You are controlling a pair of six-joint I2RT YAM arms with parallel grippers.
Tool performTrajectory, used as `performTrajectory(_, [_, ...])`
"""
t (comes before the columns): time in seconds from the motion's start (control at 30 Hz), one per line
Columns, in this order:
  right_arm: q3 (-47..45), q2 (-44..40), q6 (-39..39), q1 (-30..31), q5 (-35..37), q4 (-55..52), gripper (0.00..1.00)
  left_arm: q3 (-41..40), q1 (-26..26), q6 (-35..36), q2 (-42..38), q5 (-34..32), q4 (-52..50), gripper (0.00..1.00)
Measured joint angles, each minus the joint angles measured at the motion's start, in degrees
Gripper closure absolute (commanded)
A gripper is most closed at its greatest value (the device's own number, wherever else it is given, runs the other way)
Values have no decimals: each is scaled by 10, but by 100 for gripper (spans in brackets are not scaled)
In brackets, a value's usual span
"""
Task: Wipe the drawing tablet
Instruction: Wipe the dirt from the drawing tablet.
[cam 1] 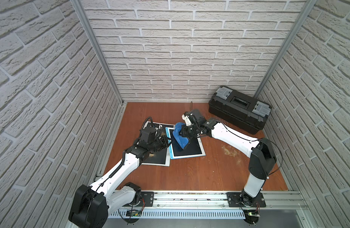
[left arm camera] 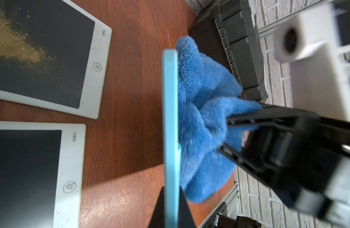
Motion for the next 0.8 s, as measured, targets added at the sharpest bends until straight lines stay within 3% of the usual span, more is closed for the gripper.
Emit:
performTrajectory(0.13, [0,-6,14,8,-32,8,97,0,0,2,2,0,0,100])
performTrajectory(0.3, [-51,-3,12,-49,-10,4,97,0,0,3,4,0,0,100])
performTrajectory(0.53, [-135,23,-24,-125,172,-37,97,0,0,4,4,2,1,100])
performTrajectory(0.67, [-174,11,-30,-104,223,-39,97,0,0,3,4,5,1,100])
performTrajectory(0.8, [-170,-26,-31,-20,251,-59,97,0,1,4,7,6,1,100])
